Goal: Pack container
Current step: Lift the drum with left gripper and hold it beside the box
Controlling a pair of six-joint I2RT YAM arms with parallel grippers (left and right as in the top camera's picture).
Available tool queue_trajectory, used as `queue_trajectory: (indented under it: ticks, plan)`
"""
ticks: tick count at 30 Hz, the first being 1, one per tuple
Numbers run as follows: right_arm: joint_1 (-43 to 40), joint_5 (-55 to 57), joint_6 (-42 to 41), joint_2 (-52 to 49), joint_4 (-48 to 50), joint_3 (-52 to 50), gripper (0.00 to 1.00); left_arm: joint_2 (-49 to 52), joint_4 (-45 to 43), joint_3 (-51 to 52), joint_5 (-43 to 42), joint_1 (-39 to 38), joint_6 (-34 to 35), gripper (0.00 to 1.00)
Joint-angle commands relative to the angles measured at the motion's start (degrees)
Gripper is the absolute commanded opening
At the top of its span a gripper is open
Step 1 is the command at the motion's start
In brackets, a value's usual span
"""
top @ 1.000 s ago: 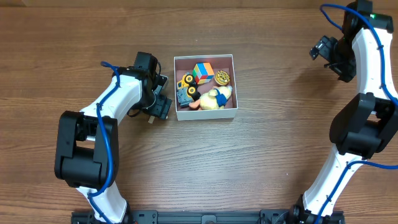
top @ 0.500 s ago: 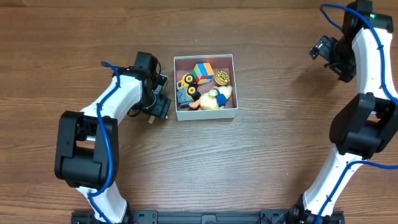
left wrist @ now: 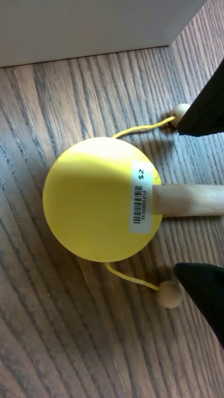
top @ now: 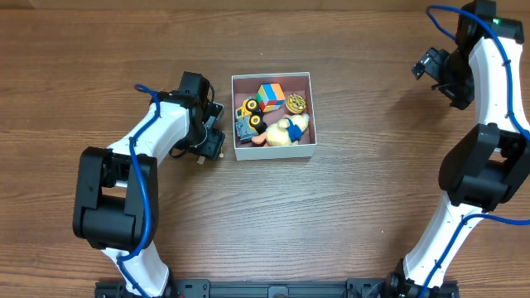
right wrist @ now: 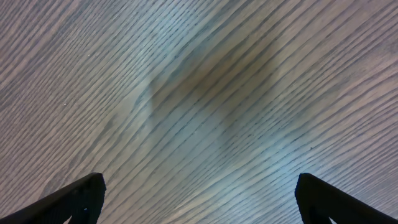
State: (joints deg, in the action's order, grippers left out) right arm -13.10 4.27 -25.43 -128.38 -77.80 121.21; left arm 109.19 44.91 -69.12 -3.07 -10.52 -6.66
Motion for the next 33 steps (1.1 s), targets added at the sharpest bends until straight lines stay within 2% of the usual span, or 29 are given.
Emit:
queue_trajectory:
  ticks: [1, 7, 24, 30, 33]
  plan:
    - [0.1, 0.1, 0.1, 0.3, 0.2, -0.2, 1.0, -0.1, -0.3, 0.4, -1.3, -0.4, -1.1, 0.57]
    - [0.1, 0.1, 0.1, 0.3, 0.2, -0.2, 1.0, -0.1, -0.9, 0.4, -1.4, -0.4, -1.1, 0.52]
    - [0.1, 0.1, 0.1, 0.3, 0.2, -0.2, 1.0, -0.1, -0.2, 0.4, 0.2, -0.4, -1.0, 0.52]
    - [0.1, 0.1, 0.1, 0.3, 0.2, -0.2, 1.0, -0.1, 0.2, 0.4, 0.6, -0.4, -1.0, 0.56]
    - [0.1, 0.1, 0.1, 0.3, 0.2, -0.2, 1.0, 0.0, 0.3, 0.4, 0.7, -0.4, -1.0, 0.5]
